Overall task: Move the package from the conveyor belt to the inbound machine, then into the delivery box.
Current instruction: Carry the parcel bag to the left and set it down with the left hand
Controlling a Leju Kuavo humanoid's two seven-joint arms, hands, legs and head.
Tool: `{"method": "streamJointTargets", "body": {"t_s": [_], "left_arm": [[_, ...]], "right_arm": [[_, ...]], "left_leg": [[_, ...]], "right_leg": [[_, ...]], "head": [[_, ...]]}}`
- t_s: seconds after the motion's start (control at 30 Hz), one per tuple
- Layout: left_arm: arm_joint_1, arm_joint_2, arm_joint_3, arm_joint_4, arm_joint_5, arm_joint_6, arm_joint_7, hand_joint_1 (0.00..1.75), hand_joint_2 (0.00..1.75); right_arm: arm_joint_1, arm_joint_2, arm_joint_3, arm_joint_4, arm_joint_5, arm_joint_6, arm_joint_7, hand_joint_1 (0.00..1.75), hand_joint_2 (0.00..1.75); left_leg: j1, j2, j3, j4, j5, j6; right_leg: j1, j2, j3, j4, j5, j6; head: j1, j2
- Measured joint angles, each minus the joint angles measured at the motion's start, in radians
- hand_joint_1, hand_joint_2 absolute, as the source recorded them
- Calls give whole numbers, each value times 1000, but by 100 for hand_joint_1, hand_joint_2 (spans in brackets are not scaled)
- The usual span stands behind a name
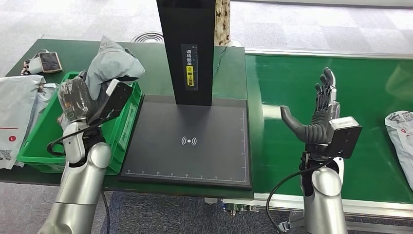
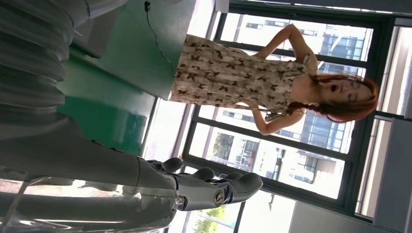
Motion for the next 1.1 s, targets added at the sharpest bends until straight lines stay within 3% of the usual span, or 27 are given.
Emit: {"method": "streamJointTargets", "body": {"t_s": [0.13,0.43,0.57,0.93,1.1], "left_arm": [[-111,28,66,233,-86,-50,135,175,175],[-245,96,139,521,-148,-171,237,175,175],[-275,115,130,582,-154,-206,284,5,175],[-300,129,132,635,-153,-185,259,0,175],[-299,129,149,640,-143,-133,218,0,175]], "right_arm": [[-18,7,3,16,12,12,5,0,175],[-38,11,5,34,24,15,22,0,175],[-40,12,10,40,27,25,28,0,175],[-37,12,20,40,36,25,41,0,175],[-30,12,20,36,41,25,43,0,175]], "left_leg": [[0,1,0,0,1,-1],[0,1,-1,0,1,-1],[0,1,-1,0,1,-1],[0,1,-1,0,1,-1],[0,1,-1,0,1,-1]], "right_leg": [[0,1,0,0,1,-1],[0,1,-1,0,0,0],[0,1,-1,0,0,0],[0,1,-1,0,0,0],[0,1,-1,0,0,0]], "head": [[0,0],[0,0],[0,0],[0,0],[0,0]]}}
